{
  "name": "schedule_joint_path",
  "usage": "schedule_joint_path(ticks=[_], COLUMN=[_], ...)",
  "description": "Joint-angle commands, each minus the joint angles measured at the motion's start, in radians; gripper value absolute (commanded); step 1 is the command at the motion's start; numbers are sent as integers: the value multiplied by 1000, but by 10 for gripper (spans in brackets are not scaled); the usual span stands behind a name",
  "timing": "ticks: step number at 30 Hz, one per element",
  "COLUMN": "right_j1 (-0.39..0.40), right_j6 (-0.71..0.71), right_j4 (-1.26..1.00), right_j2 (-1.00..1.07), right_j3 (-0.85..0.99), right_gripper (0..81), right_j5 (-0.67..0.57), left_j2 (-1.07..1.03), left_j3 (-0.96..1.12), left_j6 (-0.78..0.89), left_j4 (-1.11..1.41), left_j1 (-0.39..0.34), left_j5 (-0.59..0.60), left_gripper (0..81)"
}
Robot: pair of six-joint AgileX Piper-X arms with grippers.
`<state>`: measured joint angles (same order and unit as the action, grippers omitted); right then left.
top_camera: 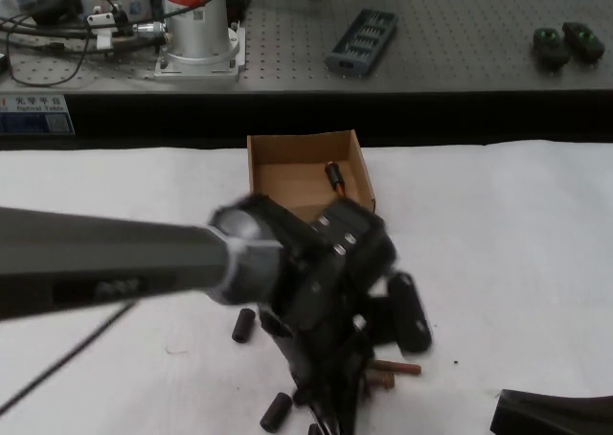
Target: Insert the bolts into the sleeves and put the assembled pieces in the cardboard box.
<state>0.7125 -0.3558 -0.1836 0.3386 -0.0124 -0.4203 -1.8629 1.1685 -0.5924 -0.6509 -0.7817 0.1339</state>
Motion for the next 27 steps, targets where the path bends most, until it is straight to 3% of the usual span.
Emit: schedule_joint_path(ticks=[1,7,15,22,27], right_j1=[0,0,0,0,0], right_j6=[13,13,20,0,-70], right_j4=[6,45,127,160,201], right_j2=[-8,-8,-8,-8,-6], right_j3=[12,12,12,12,12], right_gripper=[54,54,54,54,54], right_j5=[7,57,127,116,109], left_j2=[84,262,521,818,1014], left_j3=[6,6,-73,-317,-505], left_j6=[124,472,562,637,668], left_j4=[54,135,146,327,466], left_j1=[21,35,-23,-107,-131], left_j5=[-16,-16,-29,-179,-213], left_gripper=[6,6,6,6,6])
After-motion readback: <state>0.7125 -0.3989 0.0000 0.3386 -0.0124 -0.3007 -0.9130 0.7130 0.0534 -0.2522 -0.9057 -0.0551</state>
